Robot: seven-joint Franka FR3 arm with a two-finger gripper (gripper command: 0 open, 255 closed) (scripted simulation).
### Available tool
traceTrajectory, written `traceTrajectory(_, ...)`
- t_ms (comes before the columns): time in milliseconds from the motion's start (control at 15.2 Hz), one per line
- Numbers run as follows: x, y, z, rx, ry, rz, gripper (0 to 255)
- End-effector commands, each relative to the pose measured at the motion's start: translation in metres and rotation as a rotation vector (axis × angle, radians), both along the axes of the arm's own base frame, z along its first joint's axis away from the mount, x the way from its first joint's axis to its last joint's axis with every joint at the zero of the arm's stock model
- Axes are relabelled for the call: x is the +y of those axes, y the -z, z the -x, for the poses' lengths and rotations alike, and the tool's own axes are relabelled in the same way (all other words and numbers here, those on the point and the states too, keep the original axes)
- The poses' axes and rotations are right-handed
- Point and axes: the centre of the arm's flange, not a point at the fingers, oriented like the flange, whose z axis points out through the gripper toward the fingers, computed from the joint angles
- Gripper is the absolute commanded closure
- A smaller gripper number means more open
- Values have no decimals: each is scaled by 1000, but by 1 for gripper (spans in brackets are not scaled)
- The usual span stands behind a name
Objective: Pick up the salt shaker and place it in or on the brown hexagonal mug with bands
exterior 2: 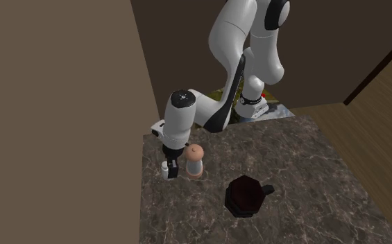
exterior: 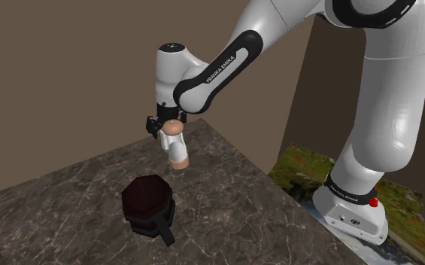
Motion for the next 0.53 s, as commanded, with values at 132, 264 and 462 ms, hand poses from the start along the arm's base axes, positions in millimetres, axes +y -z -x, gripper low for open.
traceTrajectory(132,0,5,-1,0,0,0,0)
traceTrajectory(264,0,5,-1,0,0,0,0)
traceTrajectory(462,0,5,-1,0,0,0,255)
